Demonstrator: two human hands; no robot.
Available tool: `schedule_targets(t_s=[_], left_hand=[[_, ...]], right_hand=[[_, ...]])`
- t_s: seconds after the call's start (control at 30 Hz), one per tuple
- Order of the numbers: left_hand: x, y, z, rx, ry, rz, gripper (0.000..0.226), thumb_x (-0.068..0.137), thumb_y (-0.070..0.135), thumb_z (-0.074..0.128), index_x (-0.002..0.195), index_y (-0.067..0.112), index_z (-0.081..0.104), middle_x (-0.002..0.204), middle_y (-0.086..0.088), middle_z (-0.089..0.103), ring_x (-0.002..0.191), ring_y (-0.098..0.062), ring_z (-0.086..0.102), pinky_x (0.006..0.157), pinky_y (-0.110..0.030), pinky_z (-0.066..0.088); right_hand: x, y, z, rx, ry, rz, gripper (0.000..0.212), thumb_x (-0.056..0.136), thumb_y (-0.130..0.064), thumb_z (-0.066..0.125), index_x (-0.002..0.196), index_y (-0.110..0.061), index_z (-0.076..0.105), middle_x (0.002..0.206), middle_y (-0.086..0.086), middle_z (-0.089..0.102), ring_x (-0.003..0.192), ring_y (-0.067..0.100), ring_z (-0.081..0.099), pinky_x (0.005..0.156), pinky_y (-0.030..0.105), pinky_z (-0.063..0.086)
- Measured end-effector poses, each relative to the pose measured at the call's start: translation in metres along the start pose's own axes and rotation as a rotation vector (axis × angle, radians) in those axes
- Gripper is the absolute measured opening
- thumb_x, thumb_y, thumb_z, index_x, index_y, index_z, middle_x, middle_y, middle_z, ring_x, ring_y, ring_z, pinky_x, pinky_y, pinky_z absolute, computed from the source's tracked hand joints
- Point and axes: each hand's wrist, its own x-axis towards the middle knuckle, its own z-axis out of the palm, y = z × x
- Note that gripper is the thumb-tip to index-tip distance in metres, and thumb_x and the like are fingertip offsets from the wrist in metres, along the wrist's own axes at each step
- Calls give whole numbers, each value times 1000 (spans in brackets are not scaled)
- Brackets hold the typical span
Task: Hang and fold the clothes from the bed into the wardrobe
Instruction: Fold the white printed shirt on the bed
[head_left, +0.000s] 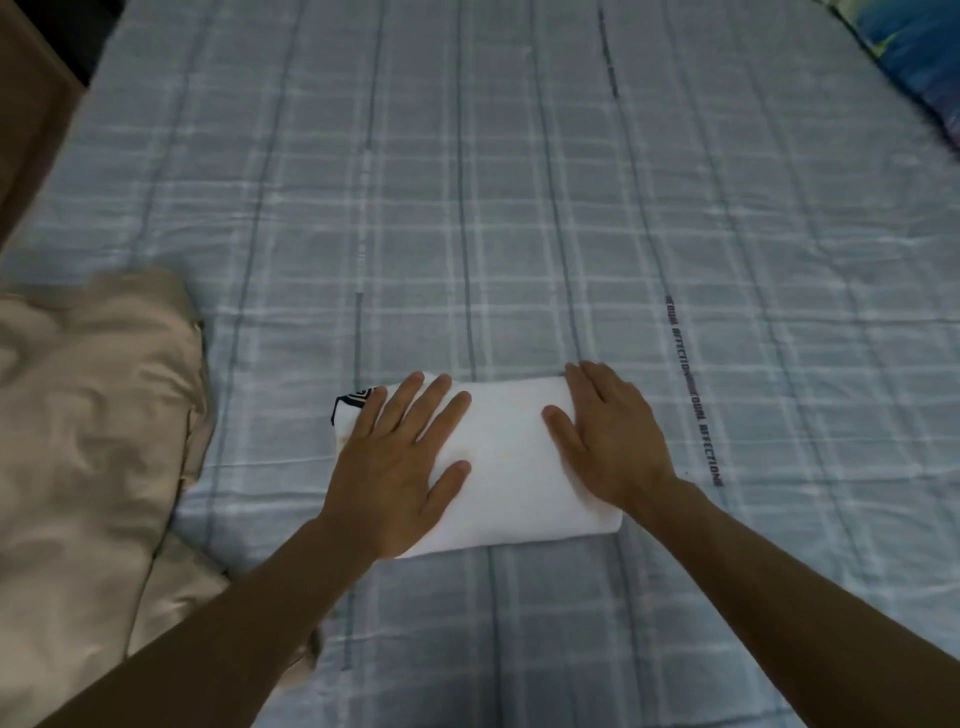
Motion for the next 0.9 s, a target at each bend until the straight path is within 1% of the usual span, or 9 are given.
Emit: schedule_targets(t_s=[0.1,0.17,0.23,0.33,0.43,0.57,0.7,0.8,0.9], left_hand=[[-6,7,-8,26,30,-6,62,101,51,32,155,21,29,163,-4,23,151,-27,16,120,-53,18],[-15,16,-15,50,95,10,55,97,43,44,146,18,45,156,-8,37,142,-31,36,114,-52,28],[-29,22,-15,36,189,60,43,92,38,52,129,16,60,141,-8,54,121,-32,54,101,-47,39],[-50,21,-10,-27,142,75,57,81,50,64,125,14,62,136,-8,57,118,-31,55,99,-47,44],[-53,19,-6,6,18,77,84,65,46,77,137,11,53,146,-11,50,128,-31,50,107,-48,37],[-33,22,-8,58,-44,6,100,44,17,86,137,9,50,140,-13,55,120,-34,55,101,-48,45],[-25,31,-23,151,7,-6,79,35,-3,81,112,4,68,119,-17,67,100,-36,67,81,-45,56],[-21,33,-59,156,15,-39,67,32,-2,84,96,10,69,98,-10,68,81,-29,66,60,-35,51],[-23,28,-106,163,20,-30,70,34,5,87,101,14,68,100,-7,64,83,-27,62,61,-36,48]], right_hand=[[-10,-8,-8,-105,37,-74,59,102,-42,34,150,-9,28,163,13,16,151,28,9,124,46,5],[-24,-15,-11,-44,96,-242,48,99,-25,48,142,-6,42,159,16,27,149,32,21,123,45,15],[-42,-15,-6,6,92,-387,49,96,-28,54,140,-8,46,156,14,34,145,31,30,119,45,28],[-63,-6,8,-87,-51,-412,96,81,-65,59,155,-17,20,165,8,10,152,26,9,121,42,19],[-62,-3,20,-168,-114,-385,128,63,-70,73,157,-21,2,165,6,-6,152,25,-7,122,41,8],[-53,-10,24,-140,6,-377,112,64,-49,84,153,-11,28,161,16,21,149,35,19,115,52,32],[-51,-19,17,-141,86,-349,89,58,-10,88,139,-4,51,146,26,45,134,44,45,102,55,46],[-55,-27,-13,-75,120,-308,78,49,-10,89,123,-10,63,130,23,56,115,42,59,81,47,56],[-63,-39,-59,-52,138,-311,66,48,-19,86,110,-18,65,109,8,58,94,28,59,66,37,50]])
